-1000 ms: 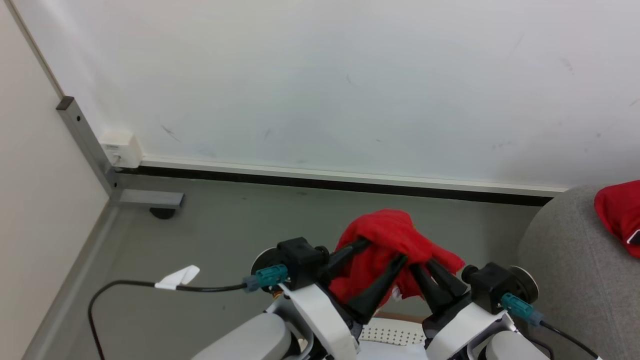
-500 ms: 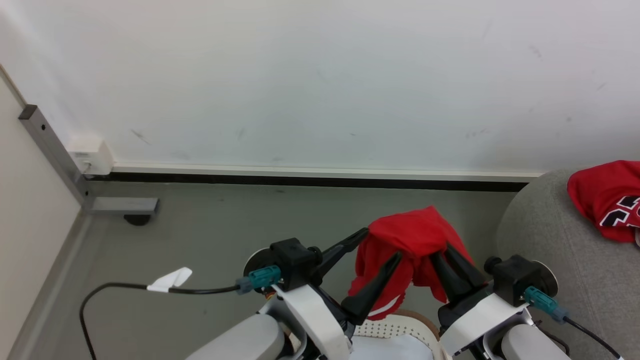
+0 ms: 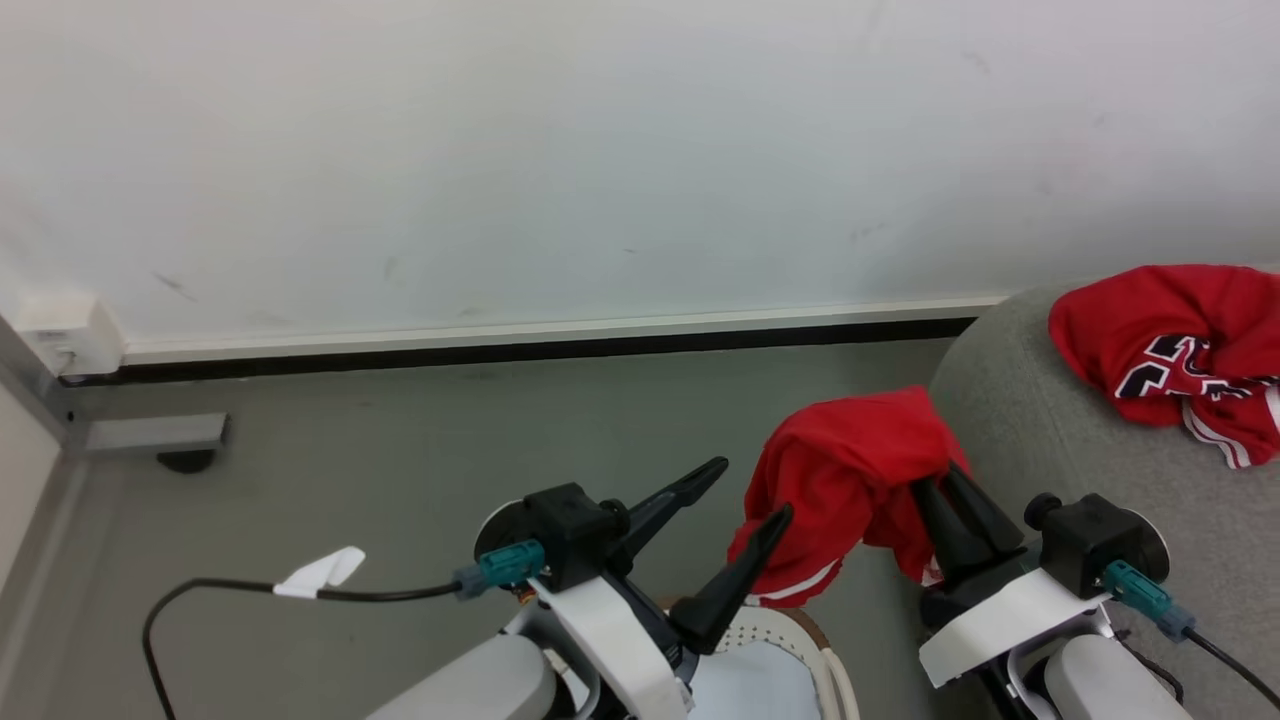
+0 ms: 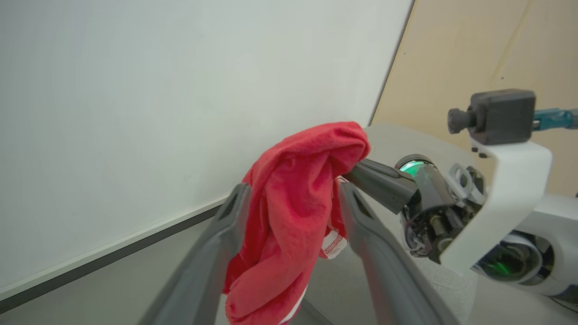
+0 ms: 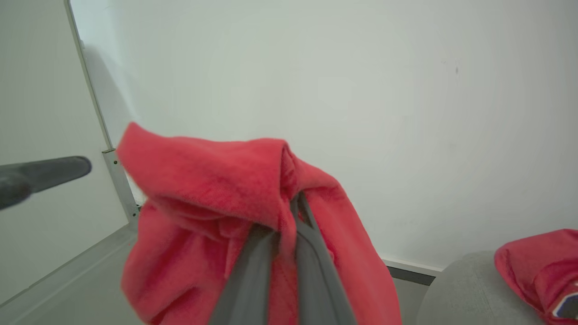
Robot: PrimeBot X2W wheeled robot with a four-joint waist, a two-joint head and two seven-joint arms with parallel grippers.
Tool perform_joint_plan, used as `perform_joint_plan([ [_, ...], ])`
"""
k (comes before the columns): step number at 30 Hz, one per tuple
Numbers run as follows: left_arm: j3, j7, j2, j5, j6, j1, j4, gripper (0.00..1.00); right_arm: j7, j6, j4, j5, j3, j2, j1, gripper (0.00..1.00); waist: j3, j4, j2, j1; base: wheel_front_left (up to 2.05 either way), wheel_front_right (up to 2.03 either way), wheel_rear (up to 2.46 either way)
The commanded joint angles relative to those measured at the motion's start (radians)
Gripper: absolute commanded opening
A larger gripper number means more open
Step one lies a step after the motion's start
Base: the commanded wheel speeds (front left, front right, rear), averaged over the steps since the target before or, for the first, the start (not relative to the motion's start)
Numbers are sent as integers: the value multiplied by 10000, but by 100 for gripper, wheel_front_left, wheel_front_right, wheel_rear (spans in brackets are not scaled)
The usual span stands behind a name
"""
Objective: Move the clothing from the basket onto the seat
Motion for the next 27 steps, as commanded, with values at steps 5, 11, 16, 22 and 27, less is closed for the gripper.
perform_joint_plan([
  [5, 131, -122, 130, 133, 46, 143, -171, 100, -38, -23, -201, -201, -356, -125, 156, 0, 288, -786, -1, 0, 0, 0, 0],
  [11, 236, -183, 239, 275, 61, 148, -296, 100, -38, -23, -389, -317, -586, -89, 243, 0, 488, -1729, -1, 0, 0, 0, 0],
  [16, 257, -200, 294, 400, 38, 93, -418, 100, -38, -23, -584, -401, -912, -16, 327, 0, 657, -2573, -1, 0, 0, 0, 0],
  [22, 189, -183, 421, 542, 20, -48, -513, 100, -38, -23, -877, -500, -1421, 86, 557, 0, 869, -3377, -1, 0, 0, 0, 0],
  [27, 149, -110, 593, 653, 55, -100, -589, 100, -38, -23, -1163, -614, -1786, 137, 775, 0, 1052, -3822, -1, 0, 0, 0, 0],
])
